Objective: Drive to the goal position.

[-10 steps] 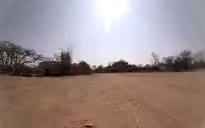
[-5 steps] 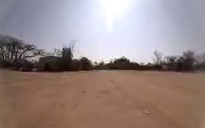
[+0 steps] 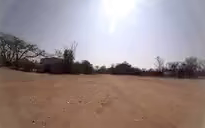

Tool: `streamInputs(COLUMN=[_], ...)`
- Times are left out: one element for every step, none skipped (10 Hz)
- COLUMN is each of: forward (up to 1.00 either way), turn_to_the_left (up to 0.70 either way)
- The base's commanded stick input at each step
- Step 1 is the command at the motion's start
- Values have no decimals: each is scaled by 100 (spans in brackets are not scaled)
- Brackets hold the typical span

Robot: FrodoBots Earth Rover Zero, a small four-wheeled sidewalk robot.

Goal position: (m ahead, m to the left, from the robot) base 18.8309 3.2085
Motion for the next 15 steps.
streamInputs(forward=[100,100,100,100,100,100,100,100,100,100,100,100,100,100,100], turn_to_the_left=[0,0,0,0,0,0,0,0,0,0,0,0,0,0,0])
